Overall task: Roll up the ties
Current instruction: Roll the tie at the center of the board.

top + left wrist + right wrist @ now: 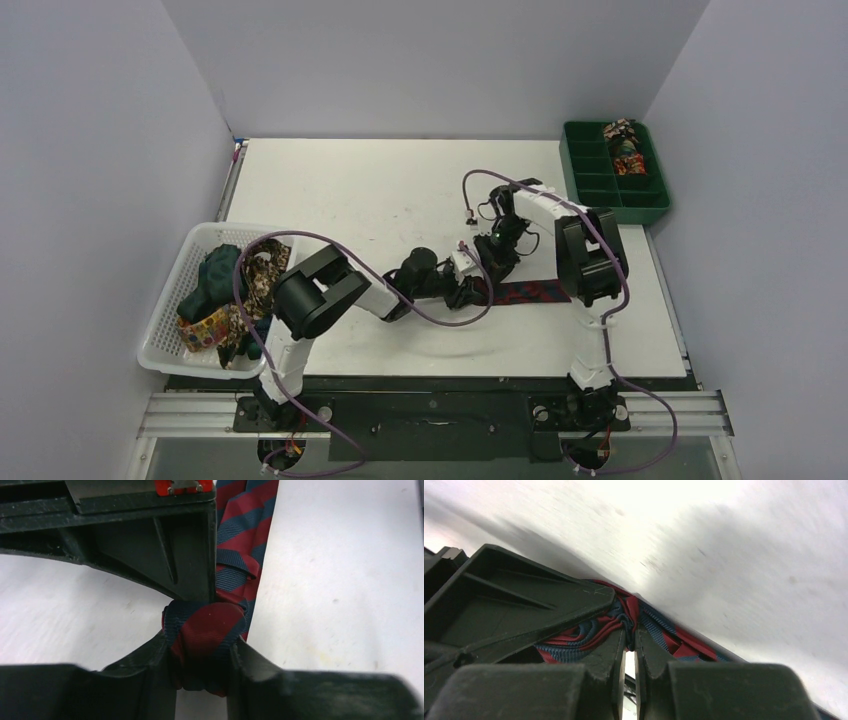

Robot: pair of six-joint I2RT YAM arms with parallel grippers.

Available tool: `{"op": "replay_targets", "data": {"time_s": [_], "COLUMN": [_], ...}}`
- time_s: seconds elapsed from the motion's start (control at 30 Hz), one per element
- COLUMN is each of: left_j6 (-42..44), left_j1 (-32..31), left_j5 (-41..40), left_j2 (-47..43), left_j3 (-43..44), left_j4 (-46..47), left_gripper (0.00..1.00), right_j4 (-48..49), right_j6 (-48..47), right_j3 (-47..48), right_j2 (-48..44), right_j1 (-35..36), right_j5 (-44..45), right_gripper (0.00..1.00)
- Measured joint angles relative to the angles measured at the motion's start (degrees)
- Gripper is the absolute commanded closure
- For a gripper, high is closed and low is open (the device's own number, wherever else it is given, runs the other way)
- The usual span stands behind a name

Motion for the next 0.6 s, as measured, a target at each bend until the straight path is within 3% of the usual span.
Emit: {"op": "replay_targets", "data": {"time_s": [0.03, 0.17, 0.3, 0.6], "left_j6": [1.70, 6.54, 10.03, 13.64], "left_j1": [0.22, 0.90, 0.96, 0.79], "left_j5": [-1.77, -6.69, -8.50, -8.52], "left_j2": [-1.60, -5.77, -7.76, -7.89], "left_j3": [-1.57, -5.18, -5.95, -2.38], "left_j4": [-0.70, -3.50, -6.64, -12.98], "left_gripper": [0.95, 0.98, 0.99, 0.99], "right_j4": [0.26, 2.56, 5.44, 9.31], "right_j6": [0.07, -0.02, 0.02, 3.32], "right_j3": [1.07, 3.48, 3.23, -2.78], "right_j2": [0.61, 1.40, 1.01, -4.90], "right_j1": [0.48, 2.12, 0.50, -6.75], "right_j5": [-0.96, -3.80, -5.75, -18.80], "right_gripper": [1.00, 0.72, 0.58, 0.50]}}
